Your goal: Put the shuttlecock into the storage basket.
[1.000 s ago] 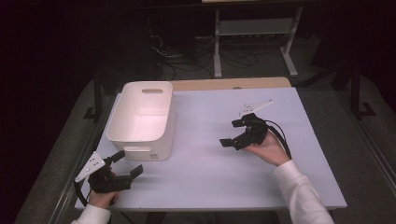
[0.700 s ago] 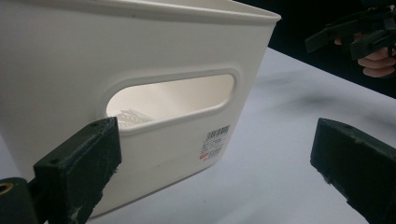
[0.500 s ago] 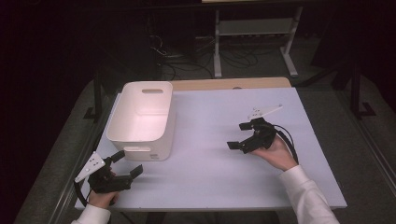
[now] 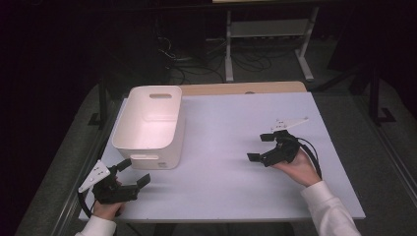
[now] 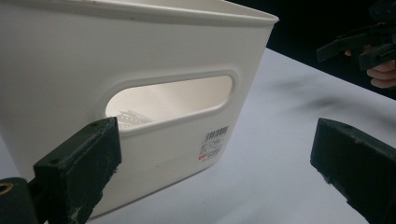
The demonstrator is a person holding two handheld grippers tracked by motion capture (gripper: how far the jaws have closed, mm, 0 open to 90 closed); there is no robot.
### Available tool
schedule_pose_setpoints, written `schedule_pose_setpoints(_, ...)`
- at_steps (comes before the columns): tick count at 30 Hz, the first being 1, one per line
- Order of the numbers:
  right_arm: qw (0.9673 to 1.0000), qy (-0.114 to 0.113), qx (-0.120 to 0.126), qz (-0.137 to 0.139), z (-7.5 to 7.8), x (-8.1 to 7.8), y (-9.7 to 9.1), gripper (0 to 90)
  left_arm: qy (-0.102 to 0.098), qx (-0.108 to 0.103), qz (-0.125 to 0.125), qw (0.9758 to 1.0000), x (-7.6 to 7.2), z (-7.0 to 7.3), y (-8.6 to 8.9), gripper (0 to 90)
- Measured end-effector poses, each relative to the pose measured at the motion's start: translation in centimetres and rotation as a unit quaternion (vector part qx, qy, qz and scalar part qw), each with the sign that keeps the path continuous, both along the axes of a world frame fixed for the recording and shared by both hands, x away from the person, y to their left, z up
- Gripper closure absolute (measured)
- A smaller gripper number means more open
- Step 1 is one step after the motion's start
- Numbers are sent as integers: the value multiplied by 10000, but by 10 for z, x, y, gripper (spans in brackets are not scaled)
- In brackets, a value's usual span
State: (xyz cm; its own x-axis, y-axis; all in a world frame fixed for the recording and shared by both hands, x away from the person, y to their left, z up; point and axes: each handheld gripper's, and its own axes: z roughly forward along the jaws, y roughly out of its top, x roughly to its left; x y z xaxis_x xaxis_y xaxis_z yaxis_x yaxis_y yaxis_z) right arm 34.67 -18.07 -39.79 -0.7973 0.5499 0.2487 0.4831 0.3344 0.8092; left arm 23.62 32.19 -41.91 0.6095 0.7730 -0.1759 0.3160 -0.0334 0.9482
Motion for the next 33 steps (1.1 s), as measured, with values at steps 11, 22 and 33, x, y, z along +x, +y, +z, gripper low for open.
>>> schedule_pose_setpoints(11, 9997, -182, 76, -161, -3, -10, -10, 0, 19, 8, -15, 10000, -1, 0, 1, 15)
schedule_pose_setpoints(22, 9982, -364, 166, -454, -9, -23, -31, 0, -11, -50, -59, 10000, -2, 1, 0, 15)
schedule_pose_setpoints(33, 9957, -532, 97, -752, -17, -33, -52, 0, -5, -70, -48, 10000, -1, 0, -1, 15)
